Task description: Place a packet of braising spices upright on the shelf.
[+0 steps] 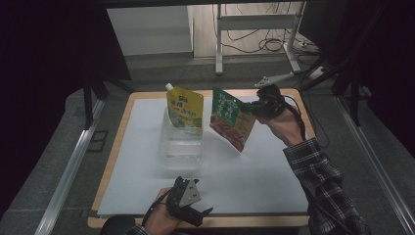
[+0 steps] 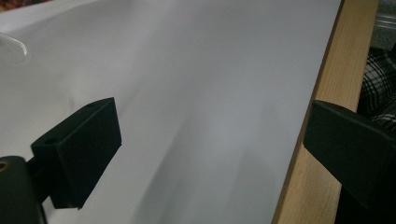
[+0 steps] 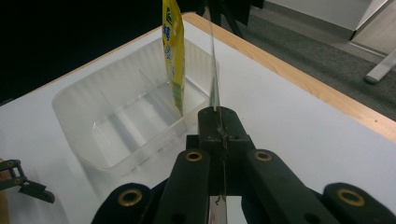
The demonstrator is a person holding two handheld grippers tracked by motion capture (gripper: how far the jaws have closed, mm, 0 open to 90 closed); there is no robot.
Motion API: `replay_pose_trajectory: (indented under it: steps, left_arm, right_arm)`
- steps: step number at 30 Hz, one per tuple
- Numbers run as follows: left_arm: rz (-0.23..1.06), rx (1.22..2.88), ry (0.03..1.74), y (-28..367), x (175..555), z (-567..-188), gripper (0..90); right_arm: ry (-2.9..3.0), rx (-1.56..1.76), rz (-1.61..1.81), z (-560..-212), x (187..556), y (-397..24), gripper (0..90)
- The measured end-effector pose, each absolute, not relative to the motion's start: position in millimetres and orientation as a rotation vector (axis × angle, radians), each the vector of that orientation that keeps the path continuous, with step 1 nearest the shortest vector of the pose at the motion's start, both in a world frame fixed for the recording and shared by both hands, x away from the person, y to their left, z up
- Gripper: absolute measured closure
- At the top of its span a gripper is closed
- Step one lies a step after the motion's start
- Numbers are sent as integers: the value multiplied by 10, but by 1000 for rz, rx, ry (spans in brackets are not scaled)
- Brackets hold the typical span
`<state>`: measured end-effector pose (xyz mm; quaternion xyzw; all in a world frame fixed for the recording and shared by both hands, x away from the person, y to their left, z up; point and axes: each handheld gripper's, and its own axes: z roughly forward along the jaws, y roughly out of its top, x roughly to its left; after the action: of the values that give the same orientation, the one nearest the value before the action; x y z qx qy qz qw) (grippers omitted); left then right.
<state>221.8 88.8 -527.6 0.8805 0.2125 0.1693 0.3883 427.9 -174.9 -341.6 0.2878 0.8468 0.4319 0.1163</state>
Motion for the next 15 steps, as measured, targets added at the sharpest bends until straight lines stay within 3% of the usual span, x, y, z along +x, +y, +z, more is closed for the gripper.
replay_pose_trajectory:
  steps: [15]
  left_arm:
    - [432,2241,540,884,2216,-5275,43]
  right_arm:
    - [2506,785,1284,-3208,4161,-1756,894]
